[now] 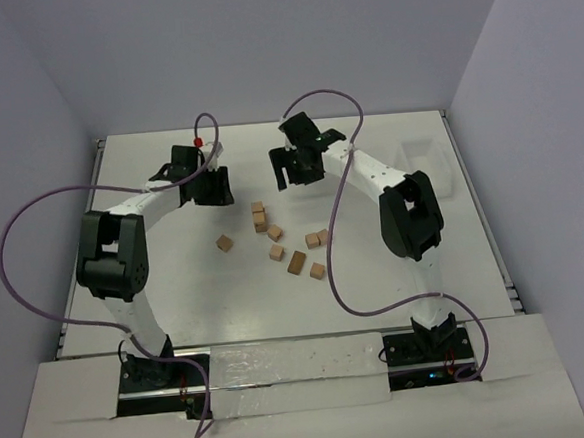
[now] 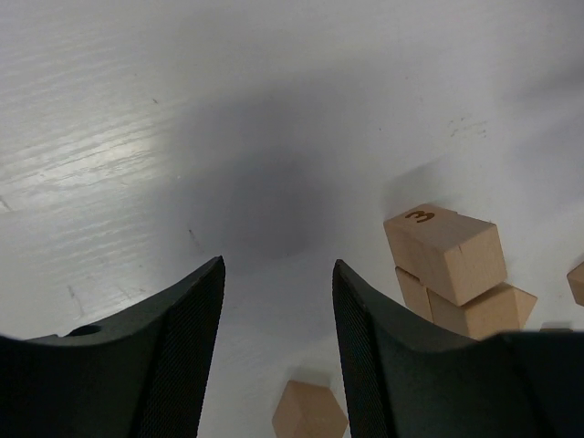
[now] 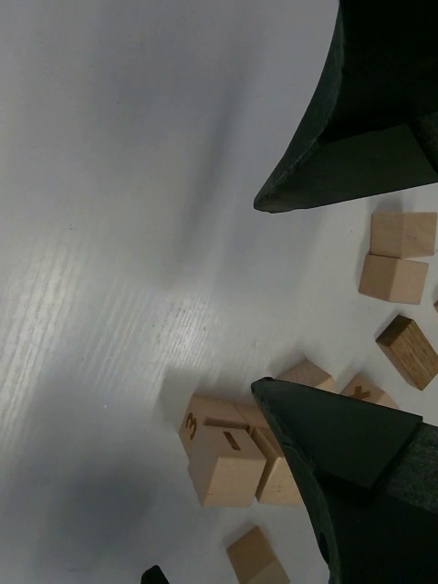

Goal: Build the wood block tower

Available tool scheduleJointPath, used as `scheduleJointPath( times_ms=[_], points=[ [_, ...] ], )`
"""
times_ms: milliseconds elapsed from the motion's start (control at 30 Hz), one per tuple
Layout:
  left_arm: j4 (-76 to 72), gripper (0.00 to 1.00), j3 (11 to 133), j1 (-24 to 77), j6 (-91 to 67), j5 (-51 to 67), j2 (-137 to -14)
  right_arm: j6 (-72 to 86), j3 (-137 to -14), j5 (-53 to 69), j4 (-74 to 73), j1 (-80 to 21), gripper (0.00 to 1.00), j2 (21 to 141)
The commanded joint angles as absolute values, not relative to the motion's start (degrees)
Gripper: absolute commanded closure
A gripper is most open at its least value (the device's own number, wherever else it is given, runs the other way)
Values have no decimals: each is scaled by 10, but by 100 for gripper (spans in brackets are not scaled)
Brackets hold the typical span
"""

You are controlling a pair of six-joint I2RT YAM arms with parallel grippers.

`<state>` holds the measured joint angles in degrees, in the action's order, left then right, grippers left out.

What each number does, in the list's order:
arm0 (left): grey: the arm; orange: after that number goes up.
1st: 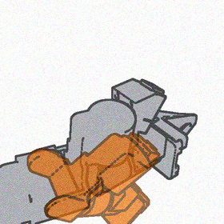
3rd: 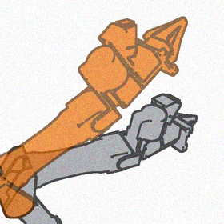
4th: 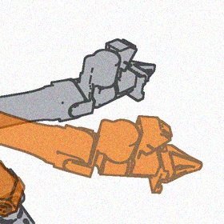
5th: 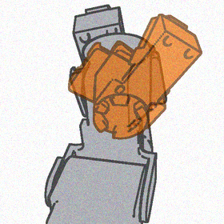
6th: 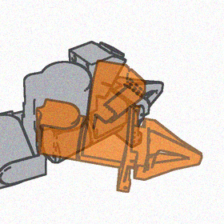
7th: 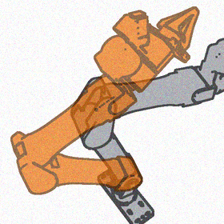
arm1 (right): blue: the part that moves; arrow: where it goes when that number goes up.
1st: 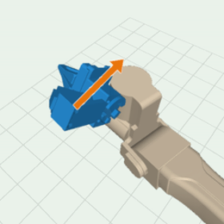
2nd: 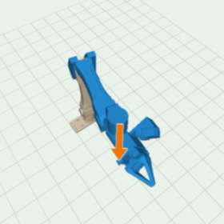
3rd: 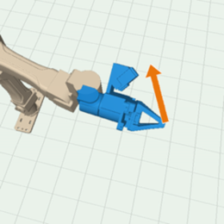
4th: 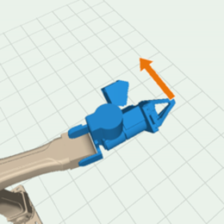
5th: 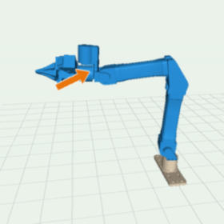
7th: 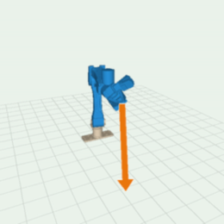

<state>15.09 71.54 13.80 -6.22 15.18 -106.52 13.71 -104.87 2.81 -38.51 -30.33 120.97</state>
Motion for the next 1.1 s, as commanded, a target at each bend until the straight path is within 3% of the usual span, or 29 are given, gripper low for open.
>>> scheduleJointPath(
  times_ms=[0,1067],
  points=[
    [168,40,750,159,-49,159,-1091,154,-1035,37,-378,-302,20,1226],
    [178,33,772,203,-36,155,-1130,151,-1061,51,-390,-324,19,1261]
  ],
)
